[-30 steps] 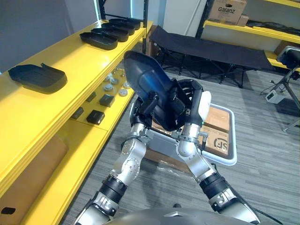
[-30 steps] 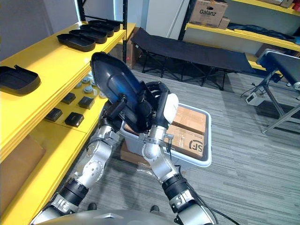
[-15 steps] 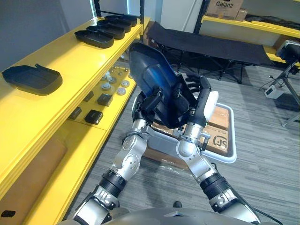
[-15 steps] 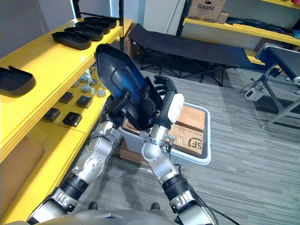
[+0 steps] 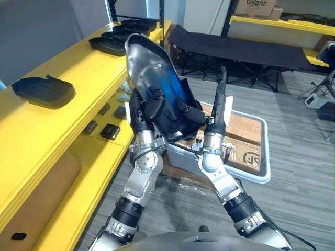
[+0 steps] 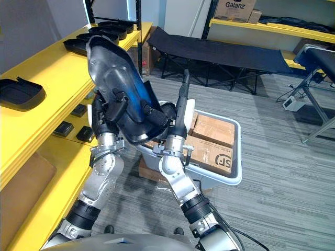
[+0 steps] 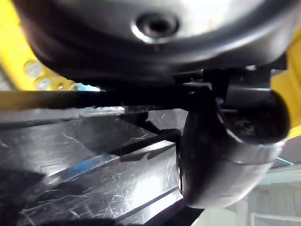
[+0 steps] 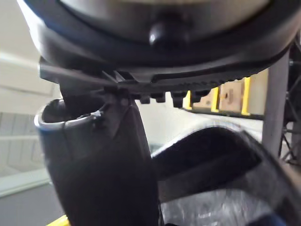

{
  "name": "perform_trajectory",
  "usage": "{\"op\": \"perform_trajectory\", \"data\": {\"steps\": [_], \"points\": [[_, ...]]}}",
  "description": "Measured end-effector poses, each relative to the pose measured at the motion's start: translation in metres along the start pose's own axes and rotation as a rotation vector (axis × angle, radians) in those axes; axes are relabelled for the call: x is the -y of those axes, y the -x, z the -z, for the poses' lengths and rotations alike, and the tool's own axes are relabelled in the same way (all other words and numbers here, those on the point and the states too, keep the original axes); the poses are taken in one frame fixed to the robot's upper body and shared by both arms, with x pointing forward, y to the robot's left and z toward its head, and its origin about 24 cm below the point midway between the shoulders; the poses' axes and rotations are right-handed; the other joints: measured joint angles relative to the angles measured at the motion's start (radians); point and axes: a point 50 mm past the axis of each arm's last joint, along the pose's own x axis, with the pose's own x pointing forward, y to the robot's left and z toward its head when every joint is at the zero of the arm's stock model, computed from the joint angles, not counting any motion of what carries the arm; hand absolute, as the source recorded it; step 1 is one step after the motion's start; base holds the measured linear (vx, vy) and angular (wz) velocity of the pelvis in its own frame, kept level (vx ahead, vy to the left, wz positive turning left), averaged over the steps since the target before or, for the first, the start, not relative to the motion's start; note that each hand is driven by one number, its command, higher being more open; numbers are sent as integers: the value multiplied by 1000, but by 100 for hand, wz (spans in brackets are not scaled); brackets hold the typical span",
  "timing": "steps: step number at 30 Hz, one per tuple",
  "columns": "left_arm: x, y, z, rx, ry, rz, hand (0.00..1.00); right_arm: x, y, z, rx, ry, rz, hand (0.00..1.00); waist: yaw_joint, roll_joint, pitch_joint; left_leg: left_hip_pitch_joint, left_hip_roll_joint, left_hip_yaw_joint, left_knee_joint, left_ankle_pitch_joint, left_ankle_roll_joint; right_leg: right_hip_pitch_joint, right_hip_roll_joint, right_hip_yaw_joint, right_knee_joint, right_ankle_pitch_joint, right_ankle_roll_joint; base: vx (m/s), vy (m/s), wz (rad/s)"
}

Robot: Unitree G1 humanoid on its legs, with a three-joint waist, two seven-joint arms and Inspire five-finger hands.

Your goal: Walk over and take three plastic housings, then place them on the shelf

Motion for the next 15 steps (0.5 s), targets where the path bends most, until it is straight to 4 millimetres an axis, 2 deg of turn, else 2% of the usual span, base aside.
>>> {"op": "perform_trajectory", "data": {"steps": [4,10,15], "points": [[-7,-4,-11,76,-34,-63,0,-2,2,2,-24,-16,-8,100,2,0,0,10,0,1,-18,8,0,2,0,-1,0,-1,0,0,0,0],[-14,-4,-15,230,-392,-174,0,-2,6,-6,-64,-142,-53,100,0,0,0,17,0,5,-31,15,-1,0,0,1,0,1,3,-1,0,-1],[-21,-6,-15,267,-516,-213,0,-4,4,-11,-85,-236,-101,100,-5,0,0,31,0,22,-38,13,-1,-2,0,20,0,0,2,-10,1,-10]]}}
